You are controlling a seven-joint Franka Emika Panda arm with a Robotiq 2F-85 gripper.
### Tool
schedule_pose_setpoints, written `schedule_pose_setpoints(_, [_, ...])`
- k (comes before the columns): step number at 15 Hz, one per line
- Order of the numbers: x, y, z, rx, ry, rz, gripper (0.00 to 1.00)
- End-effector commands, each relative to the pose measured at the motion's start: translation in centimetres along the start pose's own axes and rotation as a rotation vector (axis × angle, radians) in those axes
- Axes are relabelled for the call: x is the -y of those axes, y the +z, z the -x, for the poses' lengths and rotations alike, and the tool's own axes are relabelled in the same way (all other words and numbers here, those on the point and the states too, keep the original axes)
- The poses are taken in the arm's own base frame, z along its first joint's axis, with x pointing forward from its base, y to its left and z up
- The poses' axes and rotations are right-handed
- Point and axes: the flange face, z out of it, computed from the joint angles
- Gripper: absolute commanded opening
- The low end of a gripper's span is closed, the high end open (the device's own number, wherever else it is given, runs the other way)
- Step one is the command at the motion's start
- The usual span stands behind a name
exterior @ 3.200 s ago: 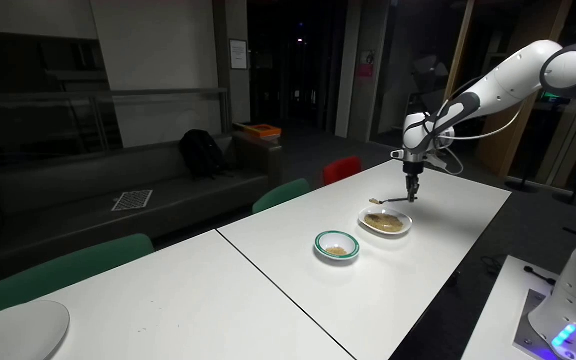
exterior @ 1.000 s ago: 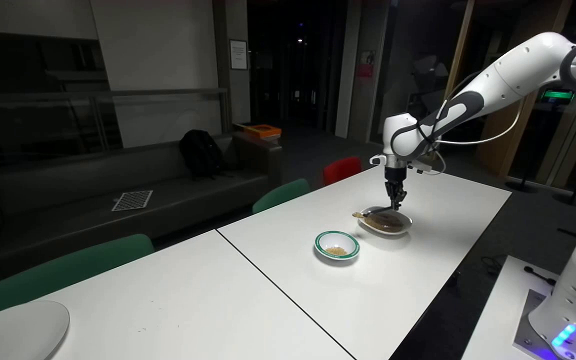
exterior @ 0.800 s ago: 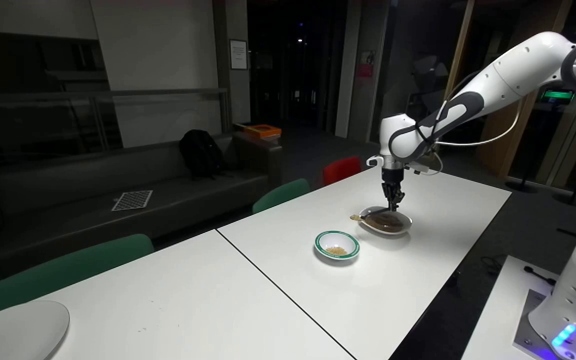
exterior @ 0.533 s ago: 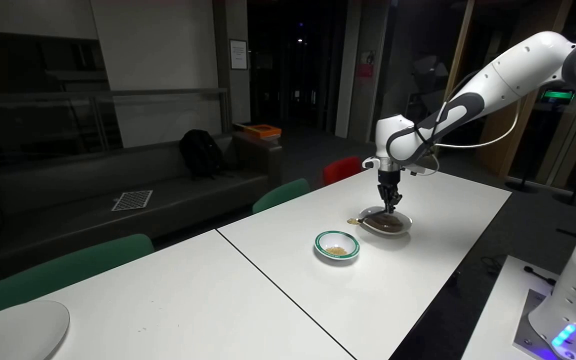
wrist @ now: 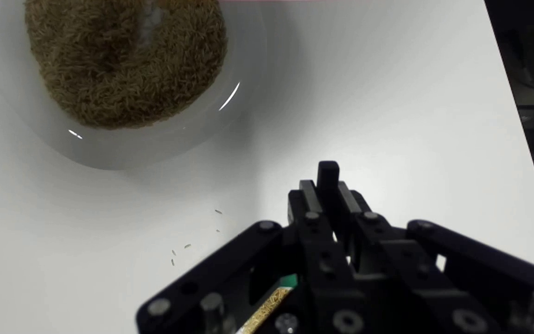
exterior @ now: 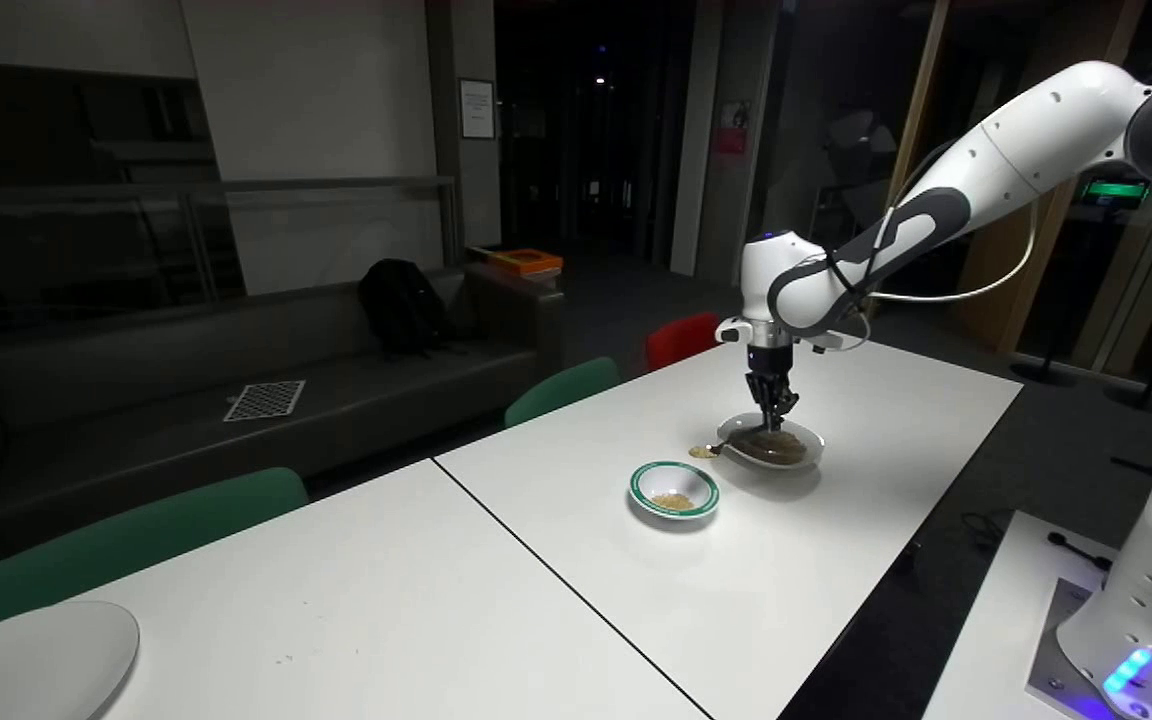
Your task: Spoon some contents from the white bowl into the green bowl twice
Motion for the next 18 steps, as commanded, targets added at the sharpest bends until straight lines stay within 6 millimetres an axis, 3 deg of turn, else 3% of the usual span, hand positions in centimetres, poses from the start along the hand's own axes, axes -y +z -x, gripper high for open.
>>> schedule_pose_setpoints(1, [0.2, -0.5, 0.2, 0.036, -0.013, 0.022, 0.03])
schedule_pose_setpoints(10, [-0.3, 0.1, 0.1, 0.1, -0.033, 0.027, 0.03])
schedule_pose_setpoints(18, [-0.2, 0.7, -0.6, 0.101, 0.092, 0.023, 0.03])
